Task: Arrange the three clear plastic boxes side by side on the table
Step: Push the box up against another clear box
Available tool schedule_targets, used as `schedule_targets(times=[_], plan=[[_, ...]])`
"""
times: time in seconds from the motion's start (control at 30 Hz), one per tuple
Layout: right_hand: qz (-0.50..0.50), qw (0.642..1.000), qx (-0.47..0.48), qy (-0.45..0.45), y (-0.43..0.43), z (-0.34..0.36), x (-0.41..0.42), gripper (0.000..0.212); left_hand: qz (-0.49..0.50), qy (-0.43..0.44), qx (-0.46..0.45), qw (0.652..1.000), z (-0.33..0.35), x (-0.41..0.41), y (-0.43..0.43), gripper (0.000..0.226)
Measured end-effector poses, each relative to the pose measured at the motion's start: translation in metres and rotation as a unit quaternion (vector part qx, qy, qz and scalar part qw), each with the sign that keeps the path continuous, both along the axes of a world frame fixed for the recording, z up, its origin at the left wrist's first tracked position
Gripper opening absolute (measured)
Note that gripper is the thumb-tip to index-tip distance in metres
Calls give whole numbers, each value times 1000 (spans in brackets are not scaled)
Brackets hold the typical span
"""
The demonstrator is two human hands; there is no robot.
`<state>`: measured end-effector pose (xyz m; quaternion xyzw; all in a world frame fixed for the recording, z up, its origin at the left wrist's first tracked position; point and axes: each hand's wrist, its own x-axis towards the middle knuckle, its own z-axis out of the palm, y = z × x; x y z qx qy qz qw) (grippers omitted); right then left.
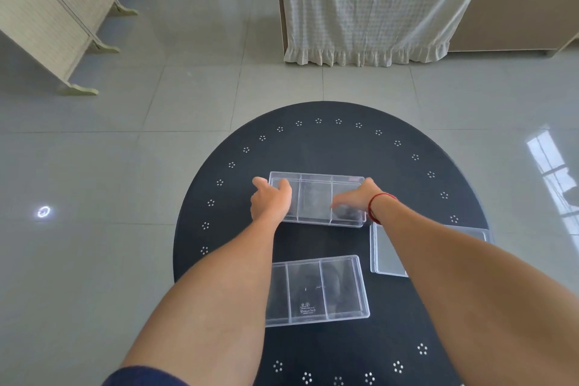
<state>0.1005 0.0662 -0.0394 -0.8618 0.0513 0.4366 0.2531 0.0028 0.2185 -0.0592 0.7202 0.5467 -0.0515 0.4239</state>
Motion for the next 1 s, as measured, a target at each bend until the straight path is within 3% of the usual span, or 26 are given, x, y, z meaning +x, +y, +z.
schedule_targets(times=[0.23,0.5,0.77,0.87,1.0], plan=[[-125,985,85,-83,3,11,12,94,21,-57,12,998,10,8,0,44],[-243,947,145,-154,8,24,28,80,-40,-155,50,986,15,21,-6,59],[-267,939,137,-169,-10,28,22,60,-13,-171,83,982,16,20,-26,16],[-249,946,130,-164,-19,25,20,14,-6,-162,63,985,12,16,-35,18],[-208,957,111,-167,-29,10,20,14,-38,-126,19,991,2,10,-46,27]])
